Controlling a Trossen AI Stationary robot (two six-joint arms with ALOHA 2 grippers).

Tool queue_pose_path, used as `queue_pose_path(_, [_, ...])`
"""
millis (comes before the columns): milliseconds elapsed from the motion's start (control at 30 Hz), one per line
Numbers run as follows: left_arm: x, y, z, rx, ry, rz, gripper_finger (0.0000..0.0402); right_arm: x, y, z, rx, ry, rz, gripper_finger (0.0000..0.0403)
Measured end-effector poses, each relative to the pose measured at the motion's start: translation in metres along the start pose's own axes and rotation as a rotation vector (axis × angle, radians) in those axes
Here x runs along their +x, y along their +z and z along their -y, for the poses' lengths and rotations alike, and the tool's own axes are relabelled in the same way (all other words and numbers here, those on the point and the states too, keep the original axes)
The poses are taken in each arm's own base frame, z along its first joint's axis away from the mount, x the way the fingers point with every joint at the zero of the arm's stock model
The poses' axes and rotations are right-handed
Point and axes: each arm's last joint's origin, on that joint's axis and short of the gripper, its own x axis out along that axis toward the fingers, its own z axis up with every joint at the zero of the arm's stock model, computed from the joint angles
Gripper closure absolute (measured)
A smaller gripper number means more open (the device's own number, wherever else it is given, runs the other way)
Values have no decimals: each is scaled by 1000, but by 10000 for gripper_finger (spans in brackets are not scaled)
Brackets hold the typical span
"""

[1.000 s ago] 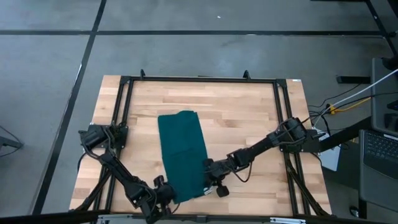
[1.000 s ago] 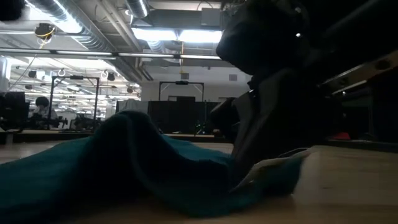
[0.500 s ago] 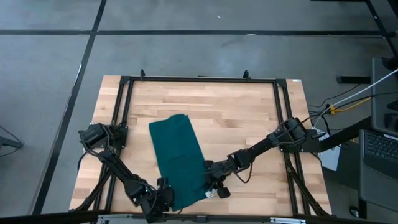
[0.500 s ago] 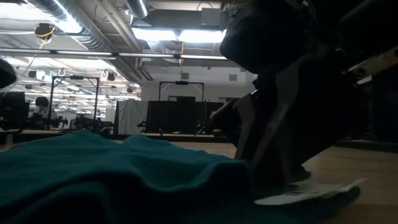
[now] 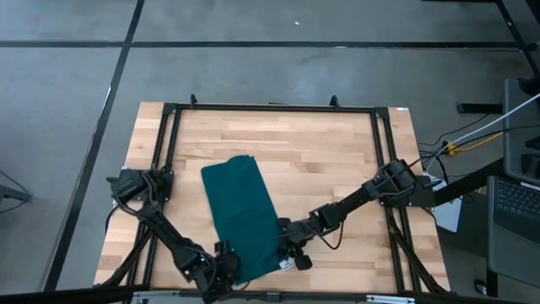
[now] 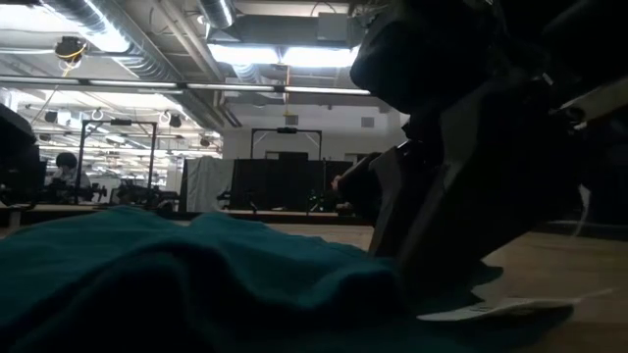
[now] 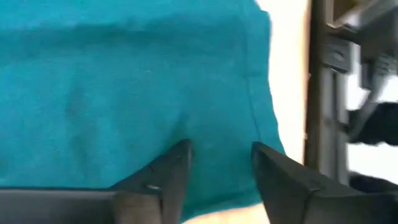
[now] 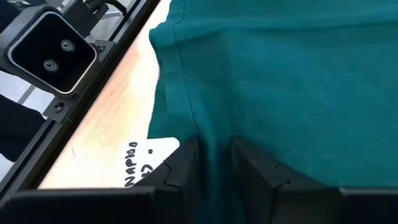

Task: Fold microfiber towels
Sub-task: Fold the green napkin

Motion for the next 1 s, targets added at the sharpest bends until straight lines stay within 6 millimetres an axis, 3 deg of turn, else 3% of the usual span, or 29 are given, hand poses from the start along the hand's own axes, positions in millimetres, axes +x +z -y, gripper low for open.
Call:
queue_pose_path(300, [2,2,-6,-68,52,22,390,0,0,1,-9,-14,3,357])
queue_pose_path(467, [0,1,3,31,-38,38,372,0,0,1,1,11,-2,357])
queue_pose_path(600, [-16,5,10,71,-154,-17,335,0,0,1,15,17,0,334])
queue_pose_path(733, [-34,11,3,40,-122,-66,304,0,1,2,15,10,4,312])
queue_pose_path(833, [-49,19,3,34,-118,-9,295,-1,2,6,17,3,17,299])
queue_pose_path(1000, [-50,19,1,144,-80,27,299,-3,7,24,22,-49,56,285])
